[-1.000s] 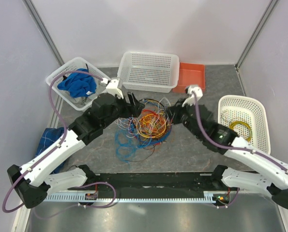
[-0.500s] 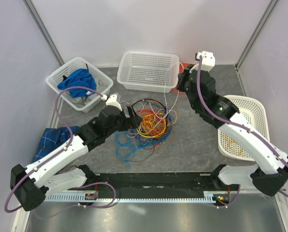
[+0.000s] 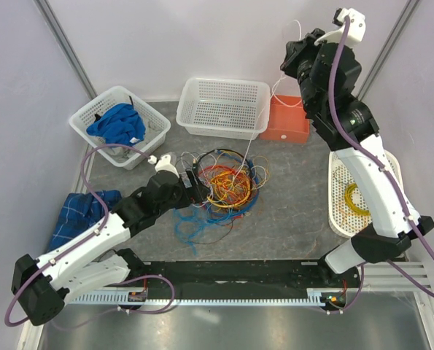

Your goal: Untangle the cables

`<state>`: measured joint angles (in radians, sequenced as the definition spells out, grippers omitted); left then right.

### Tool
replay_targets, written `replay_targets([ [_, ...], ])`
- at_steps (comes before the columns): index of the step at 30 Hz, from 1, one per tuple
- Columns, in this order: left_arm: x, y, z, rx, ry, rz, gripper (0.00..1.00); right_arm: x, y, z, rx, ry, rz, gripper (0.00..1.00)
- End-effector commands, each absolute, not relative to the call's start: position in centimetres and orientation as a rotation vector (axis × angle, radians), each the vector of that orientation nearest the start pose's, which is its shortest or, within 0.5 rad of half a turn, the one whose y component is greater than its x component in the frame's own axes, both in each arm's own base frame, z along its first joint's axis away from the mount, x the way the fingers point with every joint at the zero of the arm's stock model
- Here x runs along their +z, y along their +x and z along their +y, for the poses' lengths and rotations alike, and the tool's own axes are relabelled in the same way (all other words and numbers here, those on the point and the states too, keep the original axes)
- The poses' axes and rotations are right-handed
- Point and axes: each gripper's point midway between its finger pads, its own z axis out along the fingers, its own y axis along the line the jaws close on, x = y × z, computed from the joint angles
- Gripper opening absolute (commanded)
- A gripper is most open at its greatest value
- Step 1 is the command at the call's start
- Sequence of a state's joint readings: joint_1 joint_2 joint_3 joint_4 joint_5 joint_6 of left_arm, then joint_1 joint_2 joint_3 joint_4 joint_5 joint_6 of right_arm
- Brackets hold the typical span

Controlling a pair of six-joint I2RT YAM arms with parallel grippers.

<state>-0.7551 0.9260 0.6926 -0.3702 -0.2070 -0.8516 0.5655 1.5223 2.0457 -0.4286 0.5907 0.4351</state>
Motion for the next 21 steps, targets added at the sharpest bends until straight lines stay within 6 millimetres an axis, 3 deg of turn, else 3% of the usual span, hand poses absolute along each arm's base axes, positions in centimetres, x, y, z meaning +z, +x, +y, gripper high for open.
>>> replay_targets([
  [1, 17.2, 23.0, -21.0, -0.755, -0.282, 2.166, 1.0, 55.7, 38.8, 16.6, 0.465, 0.332, 1.443, 0.0],
  [6, 20.4, 24.0, -21.9, -0.885, -0.233, 1.965, 0.99, 56.9, 37.2, 17.0, 0.55, 0.31, 1.435, 0.0],
  [7, 21.8, 24.3, -22.6, -0.953, -0.211, 1.874, 0.99, 57.0, 36.7, 16.8, 0.558, 0.307, 1.439, 0.0],
  [10, 23.8, 23.7, -23.8, -1.044, -0.068, 1.741, 1.0, 57.0, 35.6, 16.9, 0.596, 0.294, 1.45, 0.0],
  [11, 25.8, 23.8, -24.4, -1.071, -0.008, 1.643, 1.0, 57.0, 35.3, 17.0, 0.608, 0.289, 1.452, 0.0],
  [18, 29.3, 23.7, -31.3, -1.144, 0.385, 1.505, 0.95, 56.7, 33.3, 17.4, 0.682, 0.244, 1.48, 0.0],
  [19, 28.4, 23.7, -32.3, -1.134, 0.448, 1.509, 0.95, 56.3, 33.1, 17.4, 0.68, 0.238, 1.491, 0.0],
  [21, 28.7, 23.6, -33.7, -1.122, 0.498, 1.484, 0.94, 56.3, 32.7, 17.1, 0.68, 0.233, 1.49, 0.0],
])
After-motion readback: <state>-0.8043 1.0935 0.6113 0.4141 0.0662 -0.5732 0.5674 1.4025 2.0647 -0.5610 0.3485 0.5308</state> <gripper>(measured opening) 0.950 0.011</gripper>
